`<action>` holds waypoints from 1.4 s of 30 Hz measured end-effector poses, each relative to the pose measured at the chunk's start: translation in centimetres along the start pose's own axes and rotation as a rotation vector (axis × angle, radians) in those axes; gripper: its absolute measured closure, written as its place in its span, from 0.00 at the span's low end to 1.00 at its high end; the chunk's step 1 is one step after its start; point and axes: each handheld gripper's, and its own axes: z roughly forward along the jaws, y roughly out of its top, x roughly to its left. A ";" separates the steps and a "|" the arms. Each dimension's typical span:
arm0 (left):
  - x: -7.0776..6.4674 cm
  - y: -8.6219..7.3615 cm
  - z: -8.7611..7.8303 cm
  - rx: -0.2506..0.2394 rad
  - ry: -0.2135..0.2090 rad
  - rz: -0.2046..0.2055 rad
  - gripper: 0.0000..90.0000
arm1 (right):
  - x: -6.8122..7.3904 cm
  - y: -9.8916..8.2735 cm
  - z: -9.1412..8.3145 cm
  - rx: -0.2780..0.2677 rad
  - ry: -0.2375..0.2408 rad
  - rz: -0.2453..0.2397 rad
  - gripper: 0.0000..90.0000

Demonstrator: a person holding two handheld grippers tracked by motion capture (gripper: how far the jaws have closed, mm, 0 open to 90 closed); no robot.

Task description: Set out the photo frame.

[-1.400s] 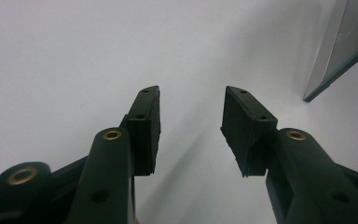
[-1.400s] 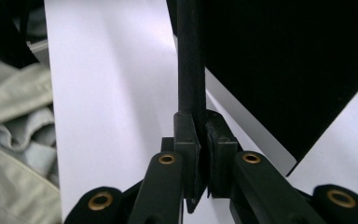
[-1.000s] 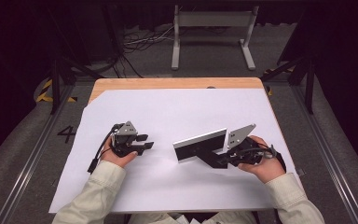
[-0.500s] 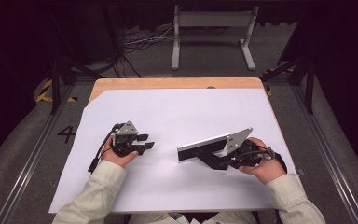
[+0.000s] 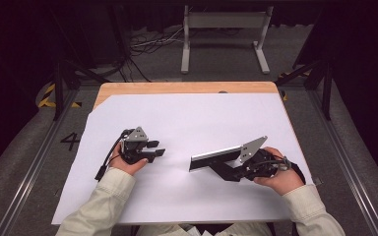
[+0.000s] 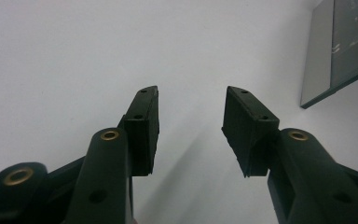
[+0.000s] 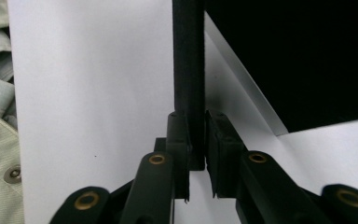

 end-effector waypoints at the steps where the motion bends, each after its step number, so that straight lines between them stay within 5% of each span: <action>1: 0.0 0.0 0.0 0.001 0.000 0.001 0.63 | 0.0 0.0 -0.2 -0.005 -0.005 0.006 0.87; 11: -0.1 0.3 0.1 -0.008 -0.004 0.001 0.63 | 0.0 -0.5 -1.6 -0.032 -0.033 -0.001 0.85; 22: -1.3 1.2 0.7 -0.018 -0.025 0.033 0.63 | -0.5 -2.2 -4.3 -0.089 -0.085 0.050 0.86; 35: -2.2 1.6 1.7 -0.047 -0.069 -0.003 0.67 | -1.1 -3.2 -4.9 -0.137 -0.122 0.109 0.85; 42: -2.9 1.8 2.4 -0.036 -0.080 0.011 0.69 | -1.6 -3.8 -4.9 -0.150 -0.140 0.144 0.84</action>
